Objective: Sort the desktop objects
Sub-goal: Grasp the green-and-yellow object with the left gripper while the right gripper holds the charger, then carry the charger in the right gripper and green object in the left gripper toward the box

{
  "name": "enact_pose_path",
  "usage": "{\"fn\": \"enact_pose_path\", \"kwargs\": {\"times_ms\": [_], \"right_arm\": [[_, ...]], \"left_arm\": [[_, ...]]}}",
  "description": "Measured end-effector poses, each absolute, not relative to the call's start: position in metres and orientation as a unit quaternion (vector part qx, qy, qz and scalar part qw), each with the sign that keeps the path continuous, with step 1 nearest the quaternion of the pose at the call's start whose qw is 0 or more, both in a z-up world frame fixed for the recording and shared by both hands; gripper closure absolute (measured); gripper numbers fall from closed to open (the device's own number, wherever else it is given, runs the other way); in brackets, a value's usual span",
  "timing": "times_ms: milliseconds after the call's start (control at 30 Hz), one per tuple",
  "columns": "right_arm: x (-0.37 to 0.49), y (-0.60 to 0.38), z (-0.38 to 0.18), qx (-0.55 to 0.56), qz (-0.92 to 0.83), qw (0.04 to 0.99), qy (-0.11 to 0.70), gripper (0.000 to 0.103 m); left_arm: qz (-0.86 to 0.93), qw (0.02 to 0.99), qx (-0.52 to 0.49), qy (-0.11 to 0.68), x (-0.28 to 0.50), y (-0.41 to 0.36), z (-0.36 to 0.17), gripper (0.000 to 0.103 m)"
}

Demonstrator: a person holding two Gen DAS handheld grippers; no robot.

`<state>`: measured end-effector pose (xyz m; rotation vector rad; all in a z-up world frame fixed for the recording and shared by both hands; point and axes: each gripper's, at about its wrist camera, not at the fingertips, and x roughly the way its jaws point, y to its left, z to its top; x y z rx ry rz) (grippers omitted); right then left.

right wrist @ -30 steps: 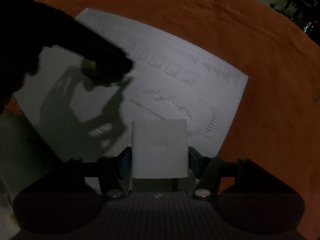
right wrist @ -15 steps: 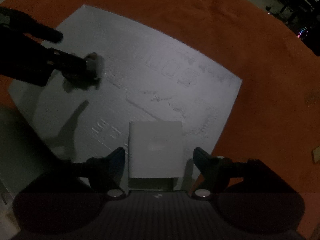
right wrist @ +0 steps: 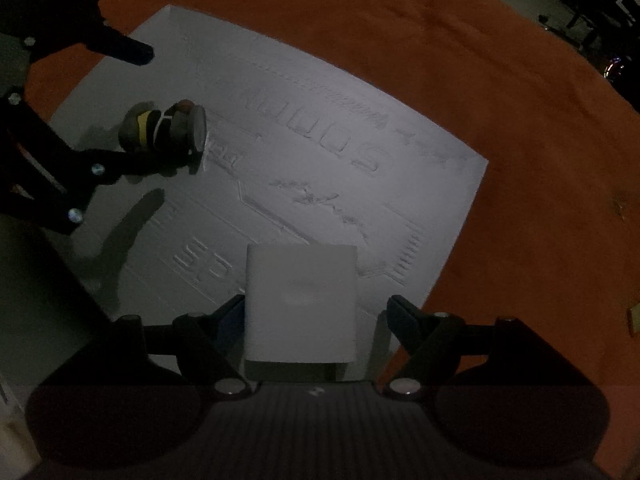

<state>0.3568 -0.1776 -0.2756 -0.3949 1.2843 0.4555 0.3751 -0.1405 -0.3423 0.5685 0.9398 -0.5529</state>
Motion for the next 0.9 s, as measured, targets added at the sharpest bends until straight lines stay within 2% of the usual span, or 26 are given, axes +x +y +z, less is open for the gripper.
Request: {"fn": "enact_pose_path", "kwargs": {"times_ms": [67, 133, 167, 200, 267, 467, 667, 900], "right_arm": [[0.355, -0.175, -0.276, -0.187, 0.211, 0.757, 0.589, 0.028], [0.355, -0.173, -0.275, -0.186, 0.213, 0.756, 0.590, 0.036], [0.355, -0.172, -0.274, -0.183, 0.213, 0.756, 0.591, 0.040], [0.355, -0.172, -0.274, -0.181, 0.213, 0.756, 0.592, 0.043], [0.355, -0.171, -0.273, -0.175, 0.212, 0.756, 0.594, 0.043], [0.354, -0.167, -0.272, -0.160, 0.205, 0.760, 0.596, 0.044], [0.358, -0.165, -0.270, -0.121, 0.190, 0.760, 0.609, 0.044], [0.353, -0.168, -0.253, -0.110, 0.175, 0.775, 0.597, 0.044]], "left_arm": [[-0.262, 0.814, 0.265, 0.445, 0.378, -0.145, -0.345, 0.023], [-0.267, 0.810, 0.255, 0.456, 0.383, -0.147, -0.345, 0.039], [-0.270, 0.805, 0.246, 0.468, 0.385, -0.147, -0.347, 0.057], [-0.273, 0.801, 0.238, 0.477, 0.387, -0.147, -0.347, 0.062], [-0.274, 0.802, 0.226, 0.481, 0.389, -0.145, -0.346, 0.066], [-0.271, 0.804, 0.191, 0.494, 0.387, -0.139, -0.341, 0.067], [-0.241, 0.797, 0.088, 0.546, 0.396, -0.132, -0.335, 0.067], [-0.224, 0.805, 0.044, 0.548, 0.381, -0.124, -0.312, 0.067]]}}
